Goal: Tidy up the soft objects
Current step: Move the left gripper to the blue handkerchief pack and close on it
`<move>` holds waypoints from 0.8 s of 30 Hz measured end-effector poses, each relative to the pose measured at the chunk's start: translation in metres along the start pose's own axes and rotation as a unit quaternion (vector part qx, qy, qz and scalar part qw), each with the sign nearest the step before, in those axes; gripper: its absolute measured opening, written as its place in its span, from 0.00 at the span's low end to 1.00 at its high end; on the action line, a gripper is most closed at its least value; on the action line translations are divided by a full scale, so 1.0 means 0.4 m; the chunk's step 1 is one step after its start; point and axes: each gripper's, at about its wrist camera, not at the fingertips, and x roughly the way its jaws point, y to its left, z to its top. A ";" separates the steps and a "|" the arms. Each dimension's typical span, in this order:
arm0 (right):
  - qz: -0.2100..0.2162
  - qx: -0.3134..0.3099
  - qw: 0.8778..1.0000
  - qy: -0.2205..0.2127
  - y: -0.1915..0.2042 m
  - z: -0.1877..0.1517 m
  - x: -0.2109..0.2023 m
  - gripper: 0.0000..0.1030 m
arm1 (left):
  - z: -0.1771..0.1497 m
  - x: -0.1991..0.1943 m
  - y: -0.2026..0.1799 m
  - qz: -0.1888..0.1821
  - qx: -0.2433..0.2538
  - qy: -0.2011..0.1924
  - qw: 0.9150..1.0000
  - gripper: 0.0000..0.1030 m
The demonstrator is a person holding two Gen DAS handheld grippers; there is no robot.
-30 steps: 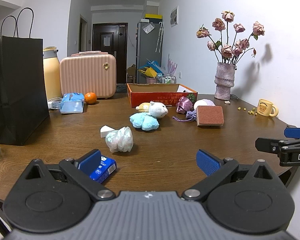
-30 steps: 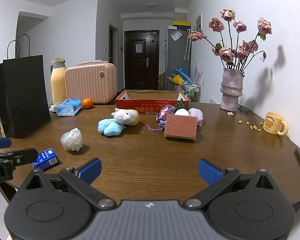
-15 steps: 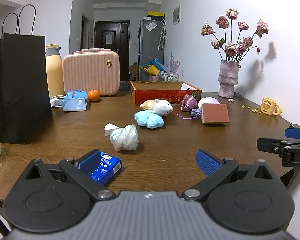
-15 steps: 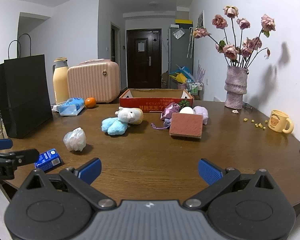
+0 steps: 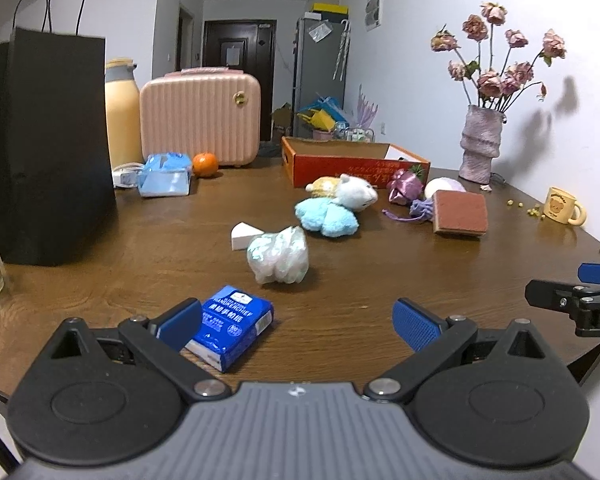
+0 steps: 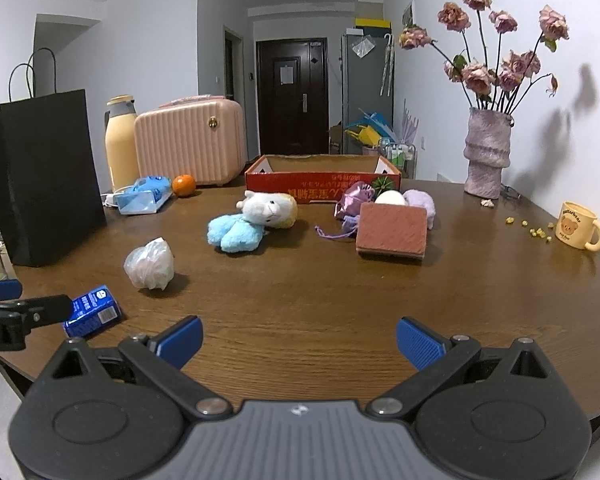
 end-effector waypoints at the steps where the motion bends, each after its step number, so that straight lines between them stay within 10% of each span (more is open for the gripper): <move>1: 0.000 0.000 1.000 0.003 0.003 0.000 0.008 1.00 | -0.003 0.007 0.006 0.000 -0.002 0.003 1.000 1.00; 24: 0.014 -0.002 0.998 0.058 0.095 0.007 0.194 1.00 | -0.013 0.210 0.133 0.009 0.015 0.067 0.998 1.00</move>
